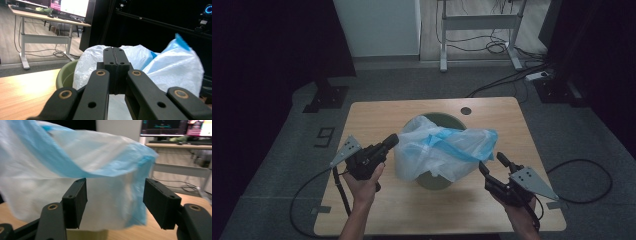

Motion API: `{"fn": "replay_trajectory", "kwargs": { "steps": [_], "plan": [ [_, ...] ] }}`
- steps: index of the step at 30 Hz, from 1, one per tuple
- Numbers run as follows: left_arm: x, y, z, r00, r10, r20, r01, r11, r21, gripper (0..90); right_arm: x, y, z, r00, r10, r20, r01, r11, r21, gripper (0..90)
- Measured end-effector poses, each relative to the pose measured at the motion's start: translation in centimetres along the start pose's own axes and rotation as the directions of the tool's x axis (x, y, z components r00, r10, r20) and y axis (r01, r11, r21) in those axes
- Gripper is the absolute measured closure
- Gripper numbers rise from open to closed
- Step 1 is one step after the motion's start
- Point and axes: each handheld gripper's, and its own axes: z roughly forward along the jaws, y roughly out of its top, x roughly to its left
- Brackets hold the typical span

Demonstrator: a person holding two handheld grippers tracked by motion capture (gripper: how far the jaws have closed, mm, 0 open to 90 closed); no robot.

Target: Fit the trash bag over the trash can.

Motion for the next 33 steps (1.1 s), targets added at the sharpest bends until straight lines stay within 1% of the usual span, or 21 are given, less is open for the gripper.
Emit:
{"fn": "replay_trajectory", "kwargs": {
  "steps": [2, 5, 6, 8, 10, 11, 13, 15, 17, 18, 20, 21, 22, 23, 24, 25, 27, 28, 30, 33],
  "plan": [
    [0.0, 0.0, 0.2, 1.0000, -0.003, 0.001, 0.003, 1.0000, 0.000, 90.0, 0.6, 0.5, 0.2, 0.9996, 0.000, -0.028, 0.000, 1.000, -0.002, 33.8],
    [0.0, 0.0, 0.5, 0.9999, -0.009, 0.008, 0.009, 1.0000, 0.003, 90.0, 1.5, 1.2, 0.4, 0.9980, 0.014, -0.061, -0.014, 1.000, -0.005, 31.4],
    [-0.1, -0.1, 0.5, 0.9999, -0.010, 0.010, 0.010, 0.9999, 0.004, 90.0, 1.8, 1.3, 0.5, 0.9973, 0.020, -0.070, -0.020, 1.000, -0.001, 30.2],
    [-0.2, -0.1, 0.6, 0.9999, -0.008, 0.013, 0.008, 1.0000, 0.004, 90.0, 2.2, 1.4, 0.8, 0.9972, 0.022, -0.072, -0.022, 1.000, 0.004, 28.0],
    [-0.4, 0.0, 0.7, 0.9999, -0.005, 0.016, 0.005, 1.0000, 0.005, 90.0, 2.5, 1.5, 1.0, 0.9977, 0.008, -0.067, -0.008, 1.000, 0.003, 27.6],
    [-0.5, 0.0, 0.7, 0.9998, -0.003, 0.017, 0.002, 1.0000, 0.008, 90.0, 2.7, 1.5, 1.1, 0.9977, -0.006, -0.067, 0.006, 1.000, 0.002, 27.7],
    [-0.5, 0.1, 0.8, 0.9998, -0.003, 0.020, 0.003, 1.0000, 0.007, 90.0, 2.9, 1.8, 1.4, 0.9969, -0.017, -0.077, 0.018, 1.000, 0.003, 28.7],
    [-0.5, 0.2, 0.9, 0.9998, -0.002, 0.020, 0.002, 1.0000, 0.006, 90.0, 3.0, 1.9, 1.7, 0.9957, -0.029, -0.088, 0.030, 1.000, 0.008, 31.5],
    [-0.5, 0.2, 1.0, 0.9998, -0.002, 0.020, 0.001, 1.0000, 0.007, 90.0, 3.2, 1.9, 2.2, 0.9935, -0.047, -0.104, 0.049, 0.999, 0.018, 37.1],
    [-0.5, 0.3, 1.1, 0.9998, -0.002, 0.019, 0.002, 1.0000, 0.008, 90.0, 3.4, 1.8, 2.4, 0.9918, -0.062, -0.112, 0.065, 0.998, 0.024, 46.8],
    [-0.5, 0.3, 1.3, 0.9998, 0.000, 0.018, 0.000, 0.9999, 0.012, 90.0, 3.5, 1.6, 2.9, 0.9870, -0.078, -0.140, 0.085, 0.995, 0.043, 61.7],
    [-0.5, 0.3, 1.5, 0.9999, 0.008, 0.014, -0.008, 0.9998, 0.017, 90.0, 3.5, 1.4, 3.4, 0.9871, -0.070, -0.144, 0.081, 0.994, 0.074, 74.1],
    [-0.4, 0.4, 1.5, 0.9998, 0.016, 0.010, -0.016, 0.9996, 0.023, 90.0, 3.5, 1.4, 3.4, 0.9871, -0.070, -0.144, 0.081, 0.994, 0.074, 74.1],
    [-0.4, 0.5, 1.7, 0.9997, 0.024, 0.006, -0.024, 0.9993, 0.029, 90.0, 3.4, 1.4, 3.6, 0.9870, -0.067, -0.146, 0.080, 0.994, 0.080, 78.4],
    [-0.2, 0.7, 1.8, 0.9996, 0.029, 0.004, -0.029, 0.9990, 0.033, 90.0, 3.2, 1.5, 3.9, 0.9883, -0.067, -0.137, 0.079, 0.993, 0.084, 82.4],
    [-0.2, 0.9, 1.9, 0.9995, 0.030, 0.004, -0.031, 0.9990, 0.032, 90.0, 2.9, 1.7, 4.2, 0.9906, -0.067, -0.119, 0.077, 0.993, 0.086, 84.8],
    [0.1, 1.3, 2.4, 0.9993, 0.038, -0.001, -0.038, 0.9986, 0.036, 90.0, 2.3, 2.0, 4.7, 0.9938, -0.062, -0.092, 0.070, 0.994, 0.087, 87.5],
    [0.2, 1.4, 2.6, 0.9991, 0.043, -0.005, -0.043, 0.9984, 0.038, 90.0, 1.9, 2.2, 5.2, 0.9955, -0.066, -0.069, 0.072, 0.993, 0.089, 88.5],
    [0.6, 1.8, 3.2, 0.9988, 0.048, -0.012, -0.048, 0.9978, 0.045, 90.0, 1.4, 2.6, 5.8, 0.9963, -0.077, -0.038, 0.080, 0.993, 0.087, 88.8],
    [1.1, 2.2, 4.1, 0.9981, 0.059, -0.018, -0.058, 0.9968, 0.054, 90.0, 0.7, 3.2, 7.0, 0.9953, -0.097, 0.007, 0.096, 0.992, 0.084, 88.8]
  ]
}}
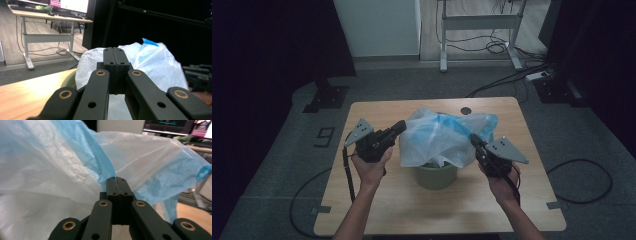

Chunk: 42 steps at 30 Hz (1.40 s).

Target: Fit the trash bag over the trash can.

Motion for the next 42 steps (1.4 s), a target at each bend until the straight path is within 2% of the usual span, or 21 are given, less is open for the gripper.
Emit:
{"fn": "replay_trajectory", "kwargs": {
  "steps": [3, 6, 9, 13, 15, 17, 19, 24, 26, 31, 36, 38, 40, 42],
  "plan": [
    [0.5, 0.3, 0.7, 1.0000, -0.006, 0.003, 0.006, 1.0000, -0.006, 90.0, -0.8, 0.5, 1.1, 0.9993, -0.019, 0.032, 0.019, 1.000, 0.001, 88.9],
    [0.9, 0.3, 1.3, 0.9996, -0.027, 0.010, 0.028, 0.9996, -0.006, 90.0, -1.7, 0.6, 1.7, 0.9989, -0.001, 0.048, 0.001, 1.000, -0.003, 88.9],
    [0.8, 0.0, 1.2, 0.9993, -0.031, 0.019, 0.032, 0.9995, -0.006, 90.0, -2.4, 0.5, 1.5, 0.9989, 0.016, 0.044, -0.016, 1.000, -0.014, 88.9],
    [0.4, -1.0, 0.0, 0.9986, -0.038, 0.037, 0.039, 0.9992, -0.010, 90.0, -2.1, 0.1, -0.1, 0.9985, 0.045, -0.032, -0.046, 0.998, -0.046, 88.8],
    [0.0, -1.8, -1.0, 0.9984, -0.038, 0.042, 0.038, 0.9992, -0.014, 90.0, -1.5, -0.2, -1.2, 0.9973, 0.038, -0.063, -0.041, 0.998, -0.056, 88.8],
    [-0.3, -2.7, -2.0, 0.9991, -0.027, 0.034, 0.028, 0.9996, -0.011, 90.0, -0.9, -0.9, -2.2, 0.9932, 0.045, -0.107, -0.052, 0.997, -0.061, 88.8],
    [-0.3, -3.6, -2.8, 0.9986, -0.035, 0.039, 0.035, 0.9993, -0.011, 90.0, -0.2, -1.6, -2.9, 0.9903, 0.030, -0.135, -0.038, 0.998, -0.058, 88.8],
    [-0.4, -5.8, -4.8, 0.9977, -0.049, 0.048, 0.050, 0.9987, -0.009, 90.0, 1.0, -3.5, -4.1, 0.9806, 0.031, -0.193, -0.039, 0.999, -0.038, 88.8],
    [-0.3, -6.7, -5.4, 0.9970, -0.058, 0.051, 0.059, 0.9983, -0.003, 90.0, 1.9, -5.0, -4.8, 0.9718, 0.030, -0.234, -0.035, 0.999, -0.020, 88.8],
    [-0.2, -8.6, -6.4, 0.9971, -0.062, 0.044, 0.061, 0.9979, 0.023, 90.0, 2.7, -6.6, -5.4, 0.9644, 0.027, -0.263, -0.027, 1.000, 0.002, 88.8],
    [0.0, -10.4, -6.6, 0.9968, -0.070, 0.038, 0.068, 0.9962, 0.055, 90.0, 2.7, -8.3, -4.8, 0.9622, 0.044, -0.269, -0.031, 0.998, 0.054, 88.8],
    [0.0, -10.7, -6.5, 0.9964, -0.073, 0.042, 0.070, 0.9954, 0.065, 90.0, 2.7, -8.7, -4.5, 0.9619, 0.050, -0.269, -0.032, 0.997, 0.070, 88.8],
    [-0.1, -10.6, -6.4, 0.9965, -0.056, 0.062, 0.052, 0.9968, 0.060, 89.4, 2.7, -8.7, -4.4, 0.9620, 0.051, -0.268, -0.033, 0.997, 0.071, 88.7],
    [-0.6, -10.0, -6.4, 0.9979, -0.025, 0.060, 0.023, 0.9989, 0.041, 75.7, 2.6, -8.4, -4.4, 0.9634, 0.044, -0.264, -0.027, 0.997, 0.066, 88.7]
  ]
}}
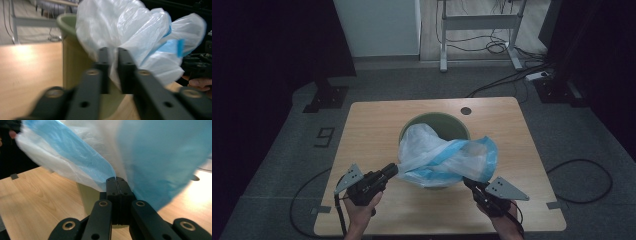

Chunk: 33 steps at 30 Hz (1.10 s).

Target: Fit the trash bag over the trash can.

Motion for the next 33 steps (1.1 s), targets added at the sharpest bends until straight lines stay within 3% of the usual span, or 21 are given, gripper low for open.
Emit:
{"fn": "replay_trajectory", "kwargs": {
  "steps": [5, 9, 13, 16, 17, 19, 20, 23, 25, 30, 33],
  "plan": [
    [-1.9, 2.6, 0.2, 0.9969, 0.076, -0.020, -0.076, 0.9970, -0.010, 53.6, 0.0, 0.9, -0.1, 0.9998, -0.019, 0.008, 0.019, 1.000, -0.006, 88.7],
    [-3.2, 4.7, 1.1, 0.9922, 0.125, -0.003, -0.125, 0.9920, 0.020, 43.7, 0.0, 1.2, -0.2, 0.9996, -0.025, 0.009, 0.025, 1.000, -0.006, 88.7],
    [-3.7, 6.0, 2.6, 0.9897, 0.143, 0.010, -0.143, 0.9878, 0.060, 38.8, 0.0, 1.4, -0.2, 0.9995, -0.029, 0.009, 0.029, 1.000, -0.005, 88.5],
    [-4.0, 6.9, 4.2, 0.9860, 0.159, 0.050, -0.164, 0.9792, 0.119, 38.2, -0.1, 1.4, -0.2, 0.9996, -0.027, 0.009, 0.027, 1.000, -0.005, 88.4],
    [-4.3, 7.0, 4.9, 0.9828, 0.176, 0.056, -0.183, 0.9712, 0.153, 42.7, -0.1, 1.5, -0.2, 0.9996, -0.026, 0.009, 0.027, 1.000, -0.005, 88.4],
    [-4.6, 6.9, 5.5, 0.9782, 0.207, 0.017, -0.207, 0.9629, 0.173, 56.4, -0.1, 1.5, -0.3, 0.9996, -0.027, 0.009, 0.027, 1.000, -0.006, 88.3],
    [-4.7, 6.9, 5.8, 0.9765, 0.215, 0.019, -0.215, 0.9590, 0.185, 63.9, -0.1, 1.5, -0.3, 0.9996, -0.027, 0.009, 0.027, 1.000, -0.006, 88.3],
    [-4.6, 7.1, 6.3, 0.9832, 0.179, 0.036, -0.182, 0.9661, 0.182, 83.4, -0.1, 1.2, -0.5, 0.9995, -0.029, 0.007, 0.029, 1.000, -0.001, 88.2],
    [-4.2, 7.2, 6.3, 0.9864, 0.164, -0.010, -0.160, 0.9751, 0.153, 89.1, 0.0, 0.9, -0.6, 0.9995, -0.029, 0.006, 0.029, 1.000, 0.006, 88.2],
    [-2.4, 7.5, 6.0, 0.9972, 0.066, -0.037, -0.063, 0.9961, 0.062, 89.8, -0.3, 0.4, -0.7, 0.9995, -0.027, 0.018, 0.026, 1.000, 0.015, 88.2],
    [-1.2, 7.9, 5.5, 0.9988, 0.016, -0.046, -0.015, 0.9998, 0.009, 89.8, -0.8, 0.7, -0.8, 0.9990, -0.026, 0.036, 0.026, 1.000, 0.004, 88.3]
  ]
}}
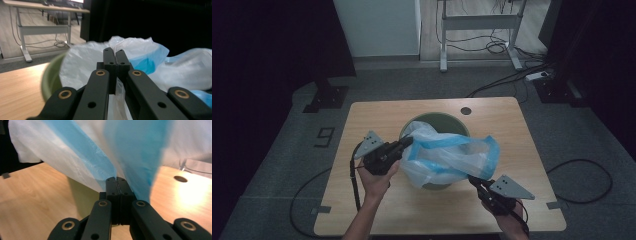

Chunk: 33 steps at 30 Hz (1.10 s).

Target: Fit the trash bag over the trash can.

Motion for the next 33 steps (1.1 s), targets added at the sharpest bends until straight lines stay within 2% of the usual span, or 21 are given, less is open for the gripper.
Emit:
{"fn": "replay_trajectory", "kwargs": {
  "steps": [1, 6, 12, 14, 16, 19, 21, 26, 33],
  "plan": [
    [0.5, 0.2, -0.1, 0.9998, -0.022, 0.000, 0.022, 0.9996, -0.016, 89.8, -0.2, 0.2, 0.0, 1.0000, -0.003, 0.008, 0.003, 1.000, -0.003, 88.3],
    [2.6, 1.2, 0.0, 0.9970, -0.076, -0.009, 0.076, 0.9962, -0.043, 89.8, -1.4, 2.1, 0.3, 0.9987, -0.019, 0.048, 0.020, 1.000, -0.024, 88.3],
    [4.1, 2.5, 0.5, 0.9953, -0.096, -0.014, 0.095, 0.9935, -0.063, 89.8, -2.9, 4.9, 1.3, 0.9954, -0.022, 0.093, 0.027, 0.998, -0.054, 88.3],
    [4.2, 2.4, 0.5, 0.9946, -0.104, -0.003, 0.103, 0.9922, -0.071, 89.8, -3.2, 5.6, 1.6, 0.9950, -0.011, 0.099, 0.018, 0.998, -0.066, 88.3],
    [4.0, 1.7, 0.0, 0.9949, -0.101, 0.002, 0.101, 0.9923, -0.071, 89.7, -3.0, 5.7, 1.6, 0.9965, -0.005, 0.083, 0.012, 0.997, -0.080, 88.3],
    [3.9, 0.3, -0.8, 0.9946, -0.103, 0.008, 0.103, 0.9924, -0.066, 89.6, -2.1, 4.9, 1.5, 0.9982, -0.027, 0.053, 0.031, 0.997, -0.067, 88.2],
    [4.0, -1.0, -1.5, 0.9928, -0.118, 0.021, 0.119, 0.9908, -0.064, 89.5, -1.6, 3.9, 1.3, 0.9987, -0.036, 0.037, 0.038, 0.998, -0.048, 88.2],
    [4.3, -3.3, -3.1, 0.9901, -0.136, 0.033, 0.138, 0.9893, -0.048, 89.6, -1.1, 1.1, 0.5, 0.9999, -0.001, -0.011, 0.001, 1.000, -0.008, 87.9],
    [4.4, -5.3, -3.9, 0.9888, -0.140, 0.052, 0.141, 0.9896, -0.026, 89.7, -0.9, -0.5, 0.9, 0.9981, 0.019, -0.059, -0.017, 0.999, 0.032, 87.5]
  ]
}}
